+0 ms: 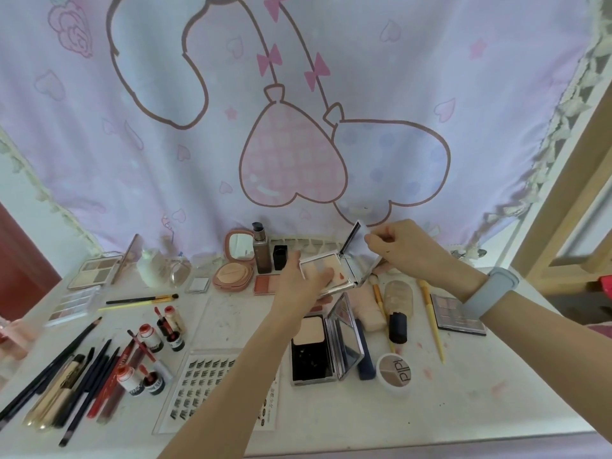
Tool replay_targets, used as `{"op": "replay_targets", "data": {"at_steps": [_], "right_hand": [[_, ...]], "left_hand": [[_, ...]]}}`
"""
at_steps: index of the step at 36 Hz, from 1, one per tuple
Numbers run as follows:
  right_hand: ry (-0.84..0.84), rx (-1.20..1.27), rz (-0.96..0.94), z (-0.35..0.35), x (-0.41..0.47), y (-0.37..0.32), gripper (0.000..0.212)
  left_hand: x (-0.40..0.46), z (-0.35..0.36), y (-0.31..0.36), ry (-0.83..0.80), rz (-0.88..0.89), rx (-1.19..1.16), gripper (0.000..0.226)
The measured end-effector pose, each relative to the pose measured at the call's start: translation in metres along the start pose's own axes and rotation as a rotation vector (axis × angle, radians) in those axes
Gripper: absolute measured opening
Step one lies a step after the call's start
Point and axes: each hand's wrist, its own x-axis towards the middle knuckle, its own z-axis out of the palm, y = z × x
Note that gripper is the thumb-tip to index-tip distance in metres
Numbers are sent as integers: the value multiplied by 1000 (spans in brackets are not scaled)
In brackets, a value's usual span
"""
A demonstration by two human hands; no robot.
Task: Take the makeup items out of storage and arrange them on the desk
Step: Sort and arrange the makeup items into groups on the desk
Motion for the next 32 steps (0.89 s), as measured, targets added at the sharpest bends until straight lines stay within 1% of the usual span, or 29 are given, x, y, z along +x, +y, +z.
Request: {"op": "replay_targets", "data": {"at_steps": [3,5,7,11,15,19,22,24,27,32], "right_hand": [[-23,25,24,-2,0,3,45],[-42,53,48,-2,0,4,43],[-48,63,58,-2,-1,4,43],[-9,75,75,-2,4,8,46],[50,104,138,-1,12,15,48],[112,116,188,4,22,25,45],[123,84,214,17,31,32,44],[124,57,218,29,36,34,45],[90,63,224,46,45,37,46],[52,54,262,66,56,41,43]], "left_hand": [[0,-6,1,-43,14,114,73],[2,-8,0,-54,48,206,70],[3,-8,0,-63,79,251,65],[6,-7,2,-9,121,340,62],[11,-9,3,35,173,460,67],[9,-23,5,170,298,533,49],[6,-37,-3,222,316,579,36],[4,-45,-12,229,310,679,31],[2,-58,-28,204,263,839,32],[1,-74,-48,74,44,1085,40]]}}
